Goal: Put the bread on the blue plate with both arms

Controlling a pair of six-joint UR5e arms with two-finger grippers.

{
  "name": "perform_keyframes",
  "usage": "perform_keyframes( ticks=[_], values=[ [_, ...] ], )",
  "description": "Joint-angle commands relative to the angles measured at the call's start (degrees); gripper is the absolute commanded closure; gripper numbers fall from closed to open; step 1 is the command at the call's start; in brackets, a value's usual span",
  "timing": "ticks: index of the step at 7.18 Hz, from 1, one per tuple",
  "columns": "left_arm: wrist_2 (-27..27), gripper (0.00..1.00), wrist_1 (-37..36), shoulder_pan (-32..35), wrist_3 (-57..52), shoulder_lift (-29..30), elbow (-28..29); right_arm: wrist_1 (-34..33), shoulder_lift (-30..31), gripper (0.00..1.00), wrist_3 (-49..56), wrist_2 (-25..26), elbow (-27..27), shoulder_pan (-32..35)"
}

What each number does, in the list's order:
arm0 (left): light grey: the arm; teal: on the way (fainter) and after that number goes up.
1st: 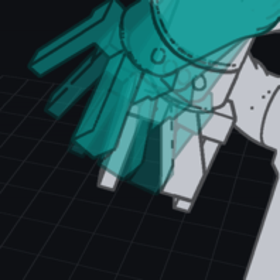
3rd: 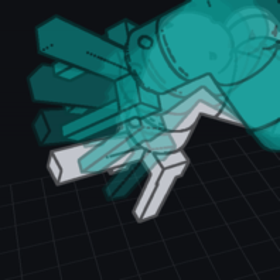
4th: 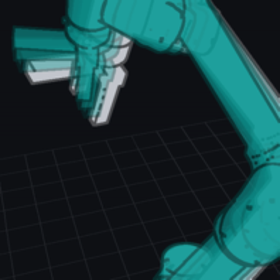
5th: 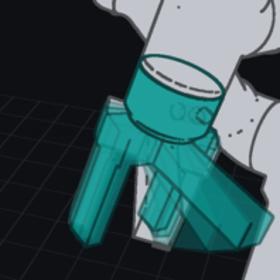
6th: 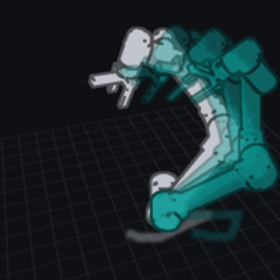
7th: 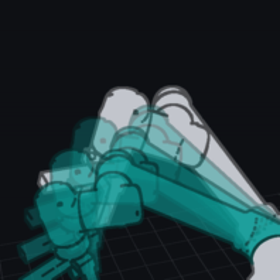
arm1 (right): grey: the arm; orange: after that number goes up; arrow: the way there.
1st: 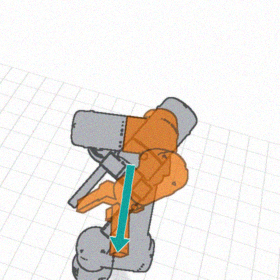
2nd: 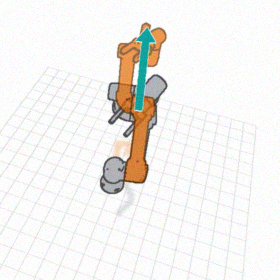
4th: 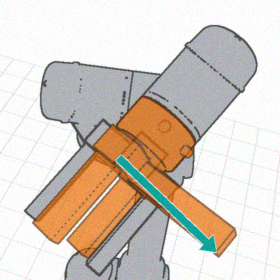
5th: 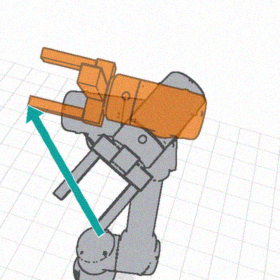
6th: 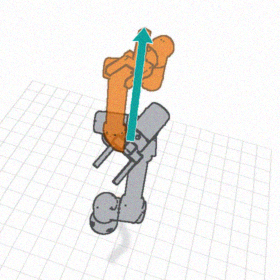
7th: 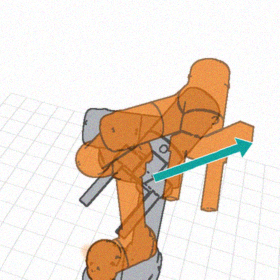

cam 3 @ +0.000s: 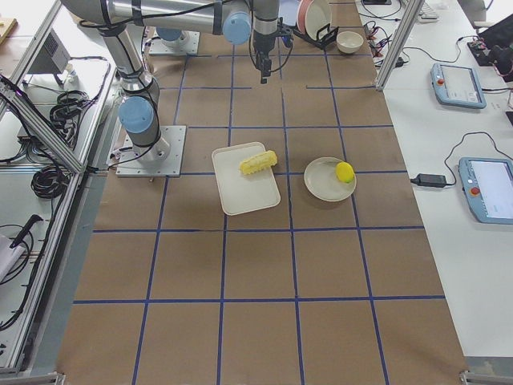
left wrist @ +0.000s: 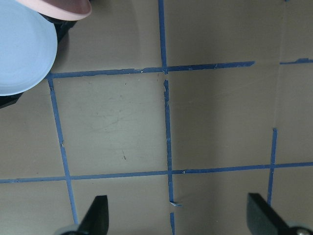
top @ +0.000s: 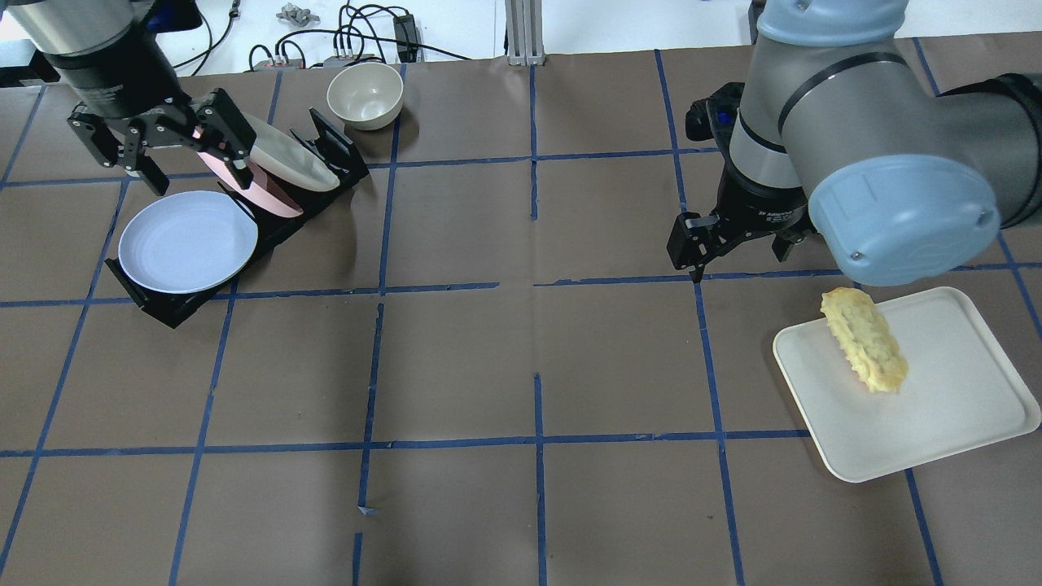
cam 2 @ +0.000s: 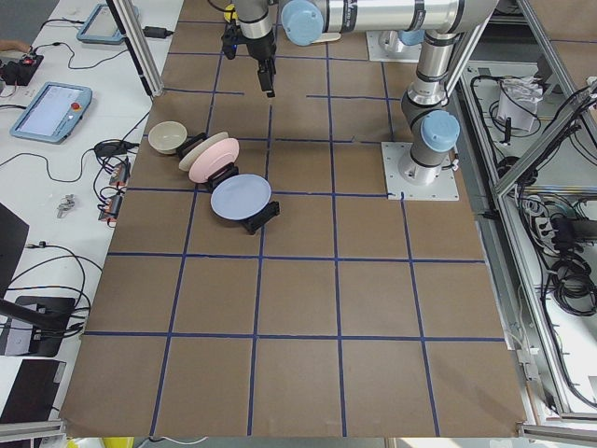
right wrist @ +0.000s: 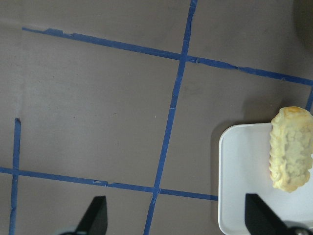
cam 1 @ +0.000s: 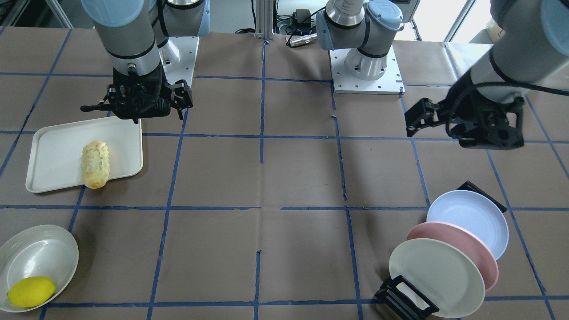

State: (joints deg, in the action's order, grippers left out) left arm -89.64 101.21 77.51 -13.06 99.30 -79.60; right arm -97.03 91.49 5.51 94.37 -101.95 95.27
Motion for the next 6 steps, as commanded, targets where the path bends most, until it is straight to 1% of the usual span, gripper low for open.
perform_keyframes(
  ticks=[1,3,4,5,6],
  values=[
    [-0.44,0.00,-3.10,-7.52,-10.98,2.12,-0.03,-0.09,0.00,0.00,0.21,0.12,0.00,0.00],
    [-0.45,0.00,-3.82,-15.16,-19.16,5.27,0.93,-0.70,0.00,0.00,0.03,0.12,0.00,0.00],
    [-0.62,0.00,-6.35,-16.93,-25.11,8.86,2.68,-0.79,0.00,0.00,0.03,0.20,0.00,0.09],
    [-0.63,0.00,-7.76,-19.04,-29.26,13.59,5.65,-0.79,0.18,0.00,0.03,0.21,0.00,0.09],
    [-0.54,0.00,-7.87,-20.54,-31.22,17.99,9.77,-0.79,0.09,0.00,0.03,0.12,0.09,0.00]
  ],
)
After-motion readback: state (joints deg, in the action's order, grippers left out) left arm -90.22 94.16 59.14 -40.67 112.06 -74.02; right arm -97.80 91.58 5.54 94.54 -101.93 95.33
